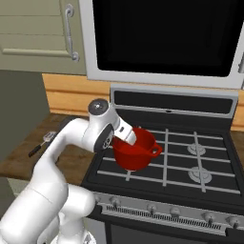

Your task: Put the cucumber and bell pepper in the pot. Retrieve the spatula and lightly stir the vegetables in the pot.

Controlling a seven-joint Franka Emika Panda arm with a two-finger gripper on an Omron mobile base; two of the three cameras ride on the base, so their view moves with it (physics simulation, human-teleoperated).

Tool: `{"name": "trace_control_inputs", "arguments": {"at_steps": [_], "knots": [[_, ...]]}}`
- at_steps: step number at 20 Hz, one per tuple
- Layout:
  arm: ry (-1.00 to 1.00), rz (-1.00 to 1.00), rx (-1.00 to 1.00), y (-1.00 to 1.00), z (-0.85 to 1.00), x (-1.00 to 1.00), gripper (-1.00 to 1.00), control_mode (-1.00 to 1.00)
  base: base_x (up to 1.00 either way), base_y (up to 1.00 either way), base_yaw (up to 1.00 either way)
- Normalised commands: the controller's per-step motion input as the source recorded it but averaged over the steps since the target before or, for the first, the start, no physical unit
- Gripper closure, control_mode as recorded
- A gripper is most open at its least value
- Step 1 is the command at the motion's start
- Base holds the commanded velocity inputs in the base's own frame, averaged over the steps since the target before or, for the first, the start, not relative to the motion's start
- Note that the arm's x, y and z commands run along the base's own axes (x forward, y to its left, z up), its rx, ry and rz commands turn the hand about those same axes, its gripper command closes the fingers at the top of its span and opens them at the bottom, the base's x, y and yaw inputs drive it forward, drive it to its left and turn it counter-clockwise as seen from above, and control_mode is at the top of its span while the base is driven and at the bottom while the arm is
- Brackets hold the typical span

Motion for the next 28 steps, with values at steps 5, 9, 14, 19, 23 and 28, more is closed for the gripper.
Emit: {"name": "trace_control_inputs", "arguments": {"at_steps": [5,9,14,19,23,28], "knots": [[0.18,0.00,0.00,-0.28,-0.58,0.73,1.00,-1.00,0.00,0.00,0.00],[0.21,0.00,0.00,-0.06,-0.28,0.67,1.00,-1.00,0.00,0.00,0.00],[0.17,0.00,0.00,-0.26,-0.32,0.34,1.00,-1.00,0.00,0.00,0.00],[0.05,0.00,0.00,-0.24,-0.45,0.00,1.00,-1.00,0.00,0.00,0.00],[0.01,0.00,0.00,-0.05,-0.38,0.00,1.00,-1.00,0.00,0.00,0.00],[0.00,0.00,0.00,0.00,-0.21,0.00,-1.00,-1.00,0.00,0.00,0.00]]}}
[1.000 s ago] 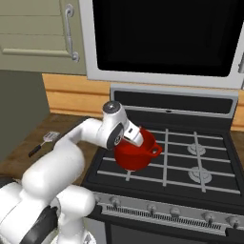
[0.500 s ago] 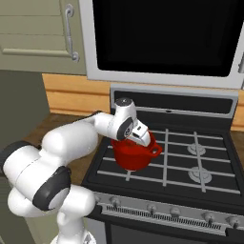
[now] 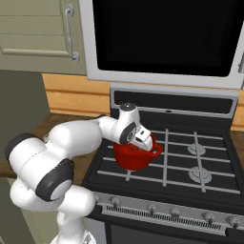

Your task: Put the cucumber and bell pepper in the pot. Retrieve the spatula and lightly stir the vegetables in the pot.

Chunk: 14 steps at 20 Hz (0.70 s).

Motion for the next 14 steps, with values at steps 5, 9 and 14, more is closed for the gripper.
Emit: {"name": "trace_control_inputs", "arguments": {"at_steps": [5,9,14], "knots": [[-0.07,0.02,0.00,0.00,0.10,-0.08,-1.00,-1.00,0.00,0.00,0.00],[-0.10,0.02,0.00,0.16,0.36,-0.01,-1.00,-1.00,0.00,0.00,0.00],[-0.08,0.00,-0.05,0.33,0.43,-0.06,-1.00,-1.00,0.00,0.00,0.00]]}}
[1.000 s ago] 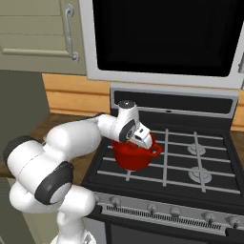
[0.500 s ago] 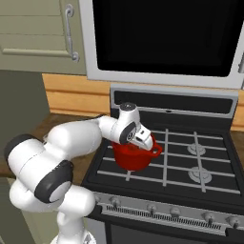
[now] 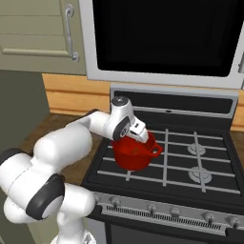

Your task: Put the cucumber and bell pepper in the pot. Retrieve the spatula and lightly stir the vegetables in the pot.

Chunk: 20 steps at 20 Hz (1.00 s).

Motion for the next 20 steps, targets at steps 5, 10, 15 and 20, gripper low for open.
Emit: {"name": "trace_control_inputs", "arguments": {"at_steps": [5,10,15,20], "knots": [[-0.17,0.00,-0.06,0.64,0.50,-0.85,-1.00,-1.00,0.00,0.00,0.00],[-0.04,0.00,-0.02,0.96,0.40,-0.82,-1.00,-1.00,0.00,0.00,0.00],[0.03,0.00,0.00,1.00,0.28,-0.51,-1.00,-1.00,0.00,0.00,0.00],[0.10,0.00,0.00,1.00,0.07,-0.22,-1.00,-1.00,0.00,0.00,0.00]]}}
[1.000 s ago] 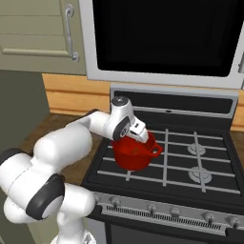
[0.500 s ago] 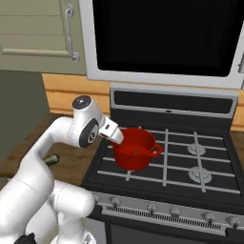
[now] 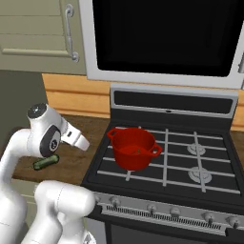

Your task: Put the cucumber and bell pepper in the pot. Retrieve the spatula and lightly stir the vegetables in the pot.

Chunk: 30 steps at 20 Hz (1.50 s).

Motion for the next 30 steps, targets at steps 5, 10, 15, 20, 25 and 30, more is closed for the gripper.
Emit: {"name": "trace_control_inputs", "arguments": {"at_steps": [5,10,15,20,25,30], "knots": [[0.08,-0.01,0.00,1.00,0.00,0.00,-1.00,-1.00,0.00,0.00,0.00],[0.05,-0.05,0.00,0.96,-0.05,0.02,-1.00,-1.00,0.00,0.00,0.00],[0.15,-0.08,0.01,0.52,-0.20,0.19,-1.00,-1.00,0.00,0.00,0.00],[0.28,-0.12,0.11,0.10,-0.38,0.34,-1.00,-1.00,0.00,0.00,0.00],[0.24,-0.12,0.11,0.00,-0.41,0.29,-1.00,-1.00,0.00,0.00,0.00],[0.09,-0.09,0.09,0.01,-0.46,0.08,-1.00,-1.00,0.00,0.00,0.00]]}}
